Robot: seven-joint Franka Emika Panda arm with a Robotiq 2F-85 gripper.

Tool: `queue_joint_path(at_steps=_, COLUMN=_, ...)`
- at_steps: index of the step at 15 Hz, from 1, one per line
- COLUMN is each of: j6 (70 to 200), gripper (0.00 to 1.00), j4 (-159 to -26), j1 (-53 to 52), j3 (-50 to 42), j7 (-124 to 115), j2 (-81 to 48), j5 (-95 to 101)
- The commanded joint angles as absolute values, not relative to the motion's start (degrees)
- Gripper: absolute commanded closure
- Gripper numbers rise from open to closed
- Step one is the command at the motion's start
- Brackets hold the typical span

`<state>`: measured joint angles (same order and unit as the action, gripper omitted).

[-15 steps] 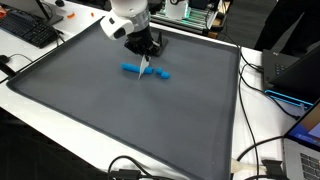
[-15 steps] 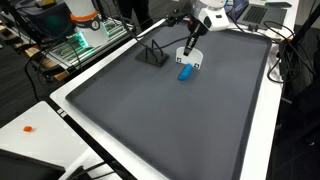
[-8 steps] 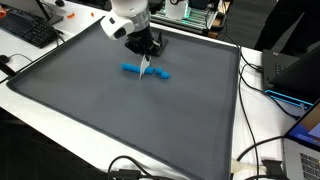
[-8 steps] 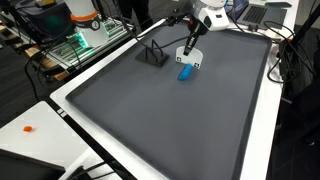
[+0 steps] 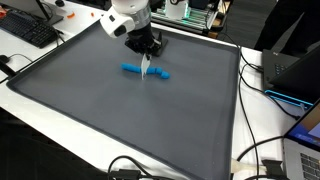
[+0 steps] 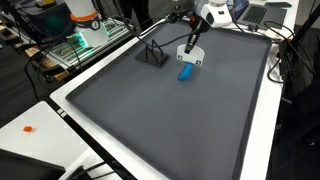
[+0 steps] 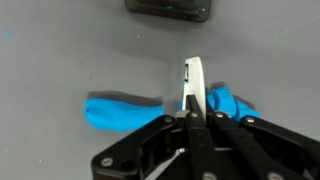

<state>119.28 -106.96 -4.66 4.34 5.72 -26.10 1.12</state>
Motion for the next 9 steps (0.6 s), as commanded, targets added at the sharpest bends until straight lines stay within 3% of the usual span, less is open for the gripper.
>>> queue_joint_path(at_steps=1, j6=117.66, gripper=0.99, j4=-106.26, j1=-4.55, j3=4.06, j7=5.11, j2=-24.77, j5=1.67)
queue_joint_path(at_steps=9, j6=118.05, gripper=0.99, j4=-103.97, j1=-4.24, j3=2.34, j7=4.75, j2=-25.22, j5=3.43)
